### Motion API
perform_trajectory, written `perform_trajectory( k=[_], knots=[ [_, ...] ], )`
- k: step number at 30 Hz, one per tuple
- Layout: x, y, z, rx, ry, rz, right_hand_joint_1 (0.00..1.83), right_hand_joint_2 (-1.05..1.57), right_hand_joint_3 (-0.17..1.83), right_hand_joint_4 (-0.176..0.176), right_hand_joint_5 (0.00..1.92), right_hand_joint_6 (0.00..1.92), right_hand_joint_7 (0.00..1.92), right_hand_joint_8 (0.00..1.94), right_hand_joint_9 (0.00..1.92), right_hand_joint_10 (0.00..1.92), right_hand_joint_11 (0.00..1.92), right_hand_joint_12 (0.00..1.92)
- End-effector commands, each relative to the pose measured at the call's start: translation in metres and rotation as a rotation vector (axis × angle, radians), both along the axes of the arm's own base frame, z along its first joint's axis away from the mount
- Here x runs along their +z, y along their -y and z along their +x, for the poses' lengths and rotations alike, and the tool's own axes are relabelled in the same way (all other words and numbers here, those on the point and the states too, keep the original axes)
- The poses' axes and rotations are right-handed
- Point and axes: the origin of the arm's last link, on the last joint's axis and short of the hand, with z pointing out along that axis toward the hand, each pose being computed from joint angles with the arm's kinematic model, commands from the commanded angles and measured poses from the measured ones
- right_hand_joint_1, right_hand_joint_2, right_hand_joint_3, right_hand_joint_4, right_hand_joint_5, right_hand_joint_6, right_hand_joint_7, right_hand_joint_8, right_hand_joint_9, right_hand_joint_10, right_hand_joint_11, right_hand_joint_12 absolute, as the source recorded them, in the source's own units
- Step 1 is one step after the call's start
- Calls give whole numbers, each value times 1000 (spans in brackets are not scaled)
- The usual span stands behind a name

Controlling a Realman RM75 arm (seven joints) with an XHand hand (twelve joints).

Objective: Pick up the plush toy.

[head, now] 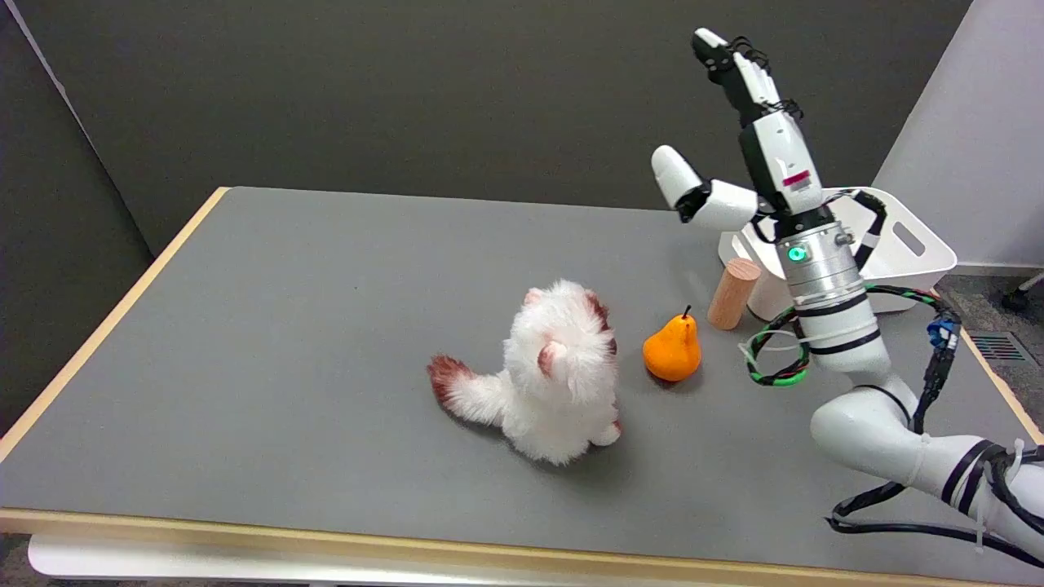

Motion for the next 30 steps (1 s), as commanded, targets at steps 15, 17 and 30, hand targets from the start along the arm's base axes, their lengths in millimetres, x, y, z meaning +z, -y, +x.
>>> perform_trajectory(
  k=[15, 17, 30],
  knots=[
    [-114, -18, 6, -120, -293, 164, 463, 643, 817, -49, 133, 324, 195, 313, 40, 720, -1, 895],
    [-118, -17, -3, -194, -322, 198, 462, 637, 819, -47, 146, 333, 206, 314, 50, 724, -1, 917],
    [-82, -49, -62, -448, -150, 140, 436, 596, 882, -55, 156, 402, 201, 384, 45, 714, -1, 916]
  ],
)
